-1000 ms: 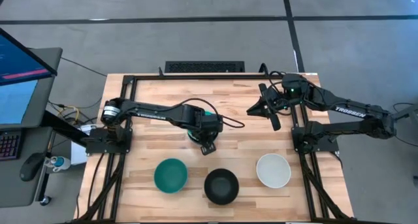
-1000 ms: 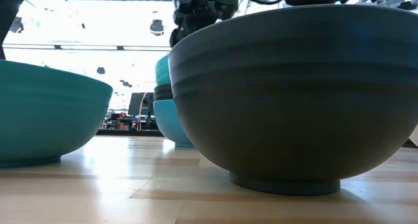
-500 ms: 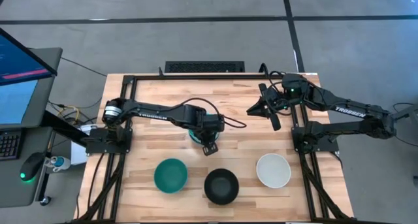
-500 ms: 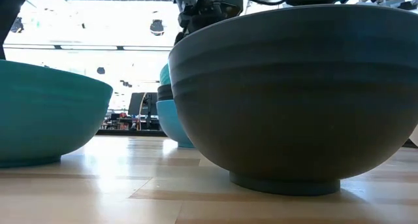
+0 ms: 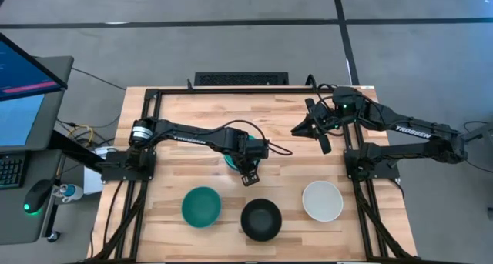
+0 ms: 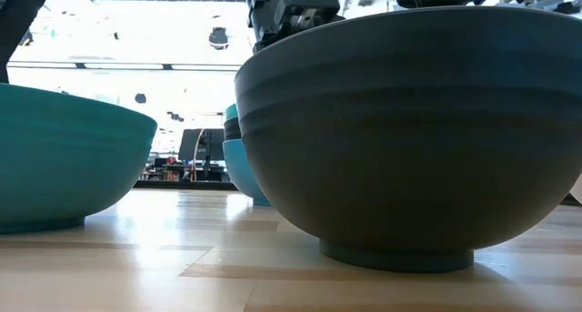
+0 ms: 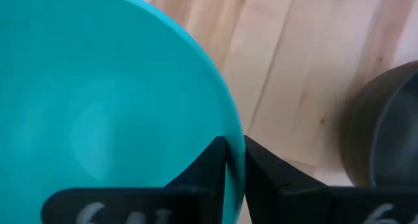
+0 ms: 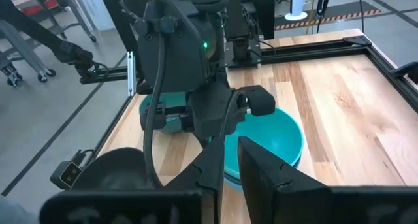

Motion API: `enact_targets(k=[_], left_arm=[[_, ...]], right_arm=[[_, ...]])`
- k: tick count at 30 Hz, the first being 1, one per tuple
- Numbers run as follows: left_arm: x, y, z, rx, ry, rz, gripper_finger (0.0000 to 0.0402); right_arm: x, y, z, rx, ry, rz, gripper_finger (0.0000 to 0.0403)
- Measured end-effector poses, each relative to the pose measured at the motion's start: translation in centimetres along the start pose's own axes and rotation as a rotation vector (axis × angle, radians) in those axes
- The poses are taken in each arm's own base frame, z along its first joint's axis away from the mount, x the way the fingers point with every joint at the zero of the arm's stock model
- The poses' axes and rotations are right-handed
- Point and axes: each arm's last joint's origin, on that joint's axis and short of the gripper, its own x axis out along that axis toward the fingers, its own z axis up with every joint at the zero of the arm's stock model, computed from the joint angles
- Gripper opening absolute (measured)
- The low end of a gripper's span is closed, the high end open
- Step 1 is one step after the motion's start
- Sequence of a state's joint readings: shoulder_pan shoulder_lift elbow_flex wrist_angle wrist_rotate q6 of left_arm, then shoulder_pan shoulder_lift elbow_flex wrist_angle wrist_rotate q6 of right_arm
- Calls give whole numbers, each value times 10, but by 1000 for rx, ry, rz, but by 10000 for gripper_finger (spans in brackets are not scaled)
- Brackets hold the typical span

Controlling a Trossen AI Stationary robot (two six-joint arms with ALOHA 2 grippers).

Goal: Nest bowls inside each other
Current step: Stack the light blue bowl on top of the stacked black bowl, then stack the white bowl on top of the light blue bowl

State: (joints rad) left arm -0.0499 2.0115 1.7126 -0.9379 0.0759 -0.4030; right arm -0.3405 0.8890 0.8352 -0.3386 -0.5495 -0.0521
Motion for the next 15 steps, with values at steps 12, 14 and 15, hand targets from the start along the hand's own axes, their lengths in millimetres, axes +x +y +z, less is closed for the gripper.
enact_targets(k=[12,14,15], left_arm=[[-12,-1,12,-11,-58,-23,94],[-16,-2,15,-10,-74,-24,95],[-19,-3,16,-9,-82,-27,95]], right_arm=[[0,0,0,2,3,0,67],[0,0,0,3,4,1,67],[0,0,0,3,4,3,67]])
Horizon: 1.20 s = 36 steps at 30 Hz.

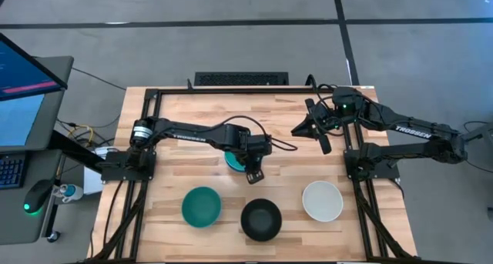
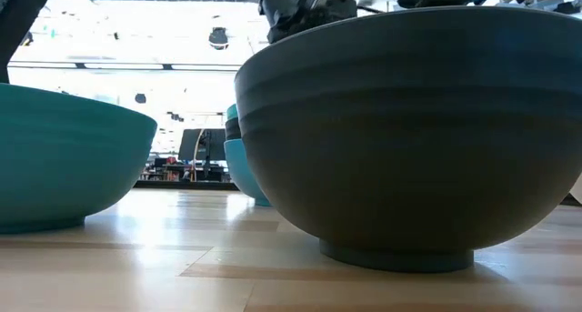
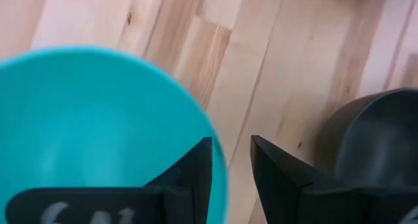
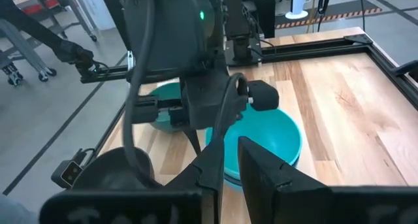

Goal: Nest bowls inside each other
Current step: Stack the white bowl on top of the light blue bowl

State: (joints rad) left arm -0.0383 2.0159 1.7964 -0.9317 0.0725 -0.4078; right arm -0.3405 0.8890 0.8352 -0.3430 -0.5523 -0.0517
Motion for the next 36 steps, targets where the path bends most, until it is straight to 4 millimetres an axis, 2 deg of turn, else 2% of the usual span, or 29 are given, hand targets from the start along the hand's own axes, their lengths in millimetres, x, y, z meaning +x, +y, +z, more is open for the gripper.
enact_targets(k=[7,14,18,23,26,32,36], left_arm=[[-28,-8,13,22,-50,-18,96],[-83,-26,36,131,-264,-39,96],[-106,-29,44,167,-351,-43,96],[-109,-30,44,178,-362,-44,96],[-111,-34,48,187,-418,-67,96],[-119,-42,60,229,-563,-152,96],[-103,-44,60,240,-563,-185,96]], right_arm=[[0,3,-8,62,73,80,67],[-4,16,-14,21,128,155,67],[-17,27,-17,-15,139,168,67],[-44,39,-21,-30,123,73,67],[-59,46,-31,-3,83,45,67],[-67,53,-70,128,3,54,67],[-69,56,-86,153,-26,66,67]])
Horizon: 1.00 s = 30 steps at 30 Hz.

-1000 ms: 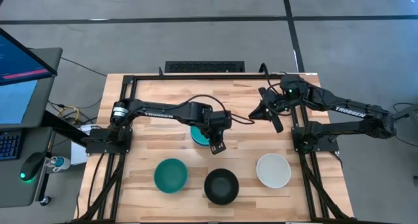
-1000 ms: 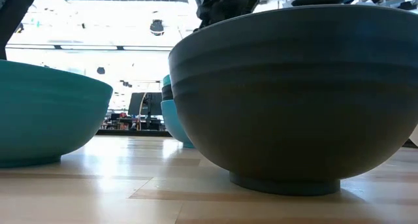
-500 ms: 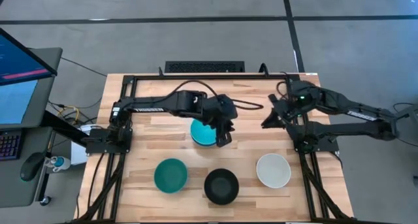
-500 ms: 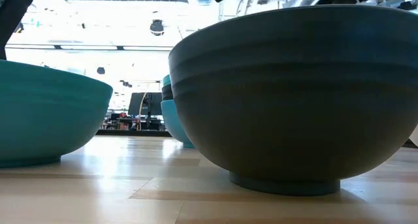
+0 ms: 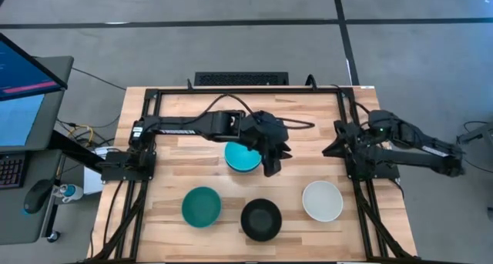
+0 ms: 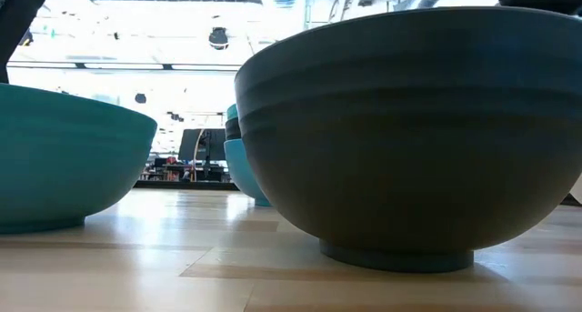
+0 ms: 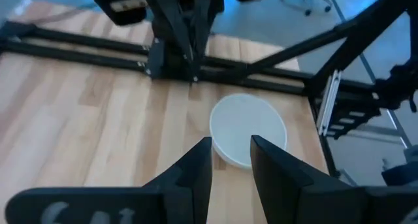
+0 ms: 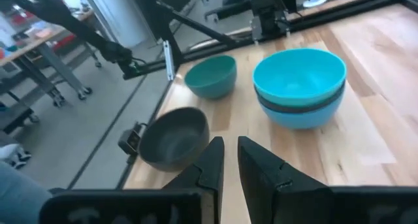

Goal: Nest bowls inside each other
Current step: Stack the white bowl on top of the light blue bowl

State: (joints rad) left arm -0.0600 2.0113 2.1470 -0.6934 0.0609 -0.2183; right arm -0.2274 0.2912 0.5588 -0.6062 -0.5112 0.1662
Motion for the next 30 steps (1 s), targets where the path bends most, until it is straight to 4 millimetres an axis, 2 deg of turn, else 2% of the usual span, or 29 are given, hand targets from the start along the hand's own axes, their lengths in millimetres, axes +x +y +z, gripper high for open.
enact_targets(k=[3,9,11,14,18,23,26,30], left_arm=[[19,0,-15,-11,4,-13,96],[48,-1,-39,-92,-45,-76,96],[50,1,-40,-111,-65,-81,96],[46,4,-35,-105,-95,-75,96],[44,12,-25,-119,-171,-76,96],[43,19,-21,-98,-203,-55,96],[43,18,-22,-76,-183,-77,96],[43,17,-25,-58,-148,-109,96]], right_arm=[[-2,0,-8,-4,-7,-5,67],[-4,3,-8,-18,-13,20,67],[-3,3,-11,-5,14,20,67],[-3,1,-25,72,147,-11,67],[-3,4,-20,42,113,8,67],[1,5,-23,263,172,46,67],[1,8,-31,330,280,82,67],[5,7,-45,401,486,17,67]])
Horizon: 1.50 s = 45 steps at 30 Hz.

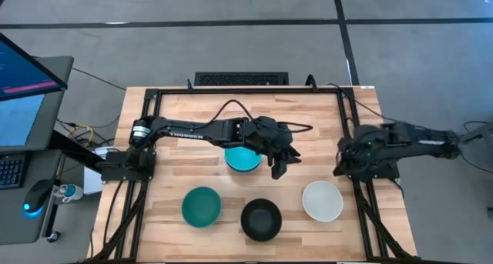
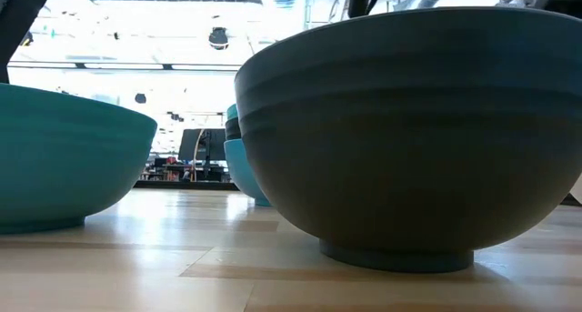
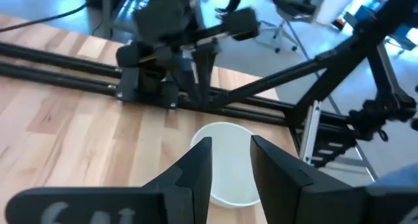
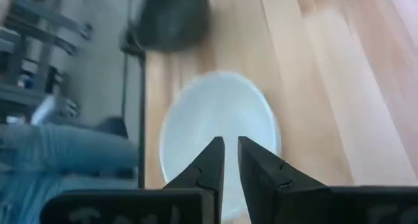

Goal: Nest bowls inside each other
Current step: Stack the white bowl on top of the light blue bowl

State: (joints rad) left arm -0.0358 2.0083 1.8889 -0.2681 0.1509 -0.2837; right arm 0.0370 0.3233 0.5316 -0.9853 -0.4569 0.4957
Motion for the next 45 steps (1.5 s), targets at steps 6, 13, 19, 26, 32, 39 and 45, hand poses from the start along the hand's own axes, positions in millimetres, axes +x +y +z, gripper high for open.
enact_targets(k=[6,13,19,26,32,39,45], left_arm=[[0,0,-1,36,7,-3,96],[-3,-2,2,60,4,-25,96],[-9,-3,6,64,-4,-26,96],[-11,-3,7,64,-9,-27,96],[-11,-2,8,64,-11,-27,96],[-11,-2,8,64,-11,-27,96],[-27,-4,14,86,0,-11,96]], right_arm=[[20,5,9,-12,121,-70,67],[54,7,10,-63,312,-221,67],[79,12,9,-152,341,-371,67],[90,18,3,-168,369,-389,67],[92,20,2,-163,312,-438,67],[95,18,3,-160,291,-494,12],[99,21,6,-168,256,-489,7]])
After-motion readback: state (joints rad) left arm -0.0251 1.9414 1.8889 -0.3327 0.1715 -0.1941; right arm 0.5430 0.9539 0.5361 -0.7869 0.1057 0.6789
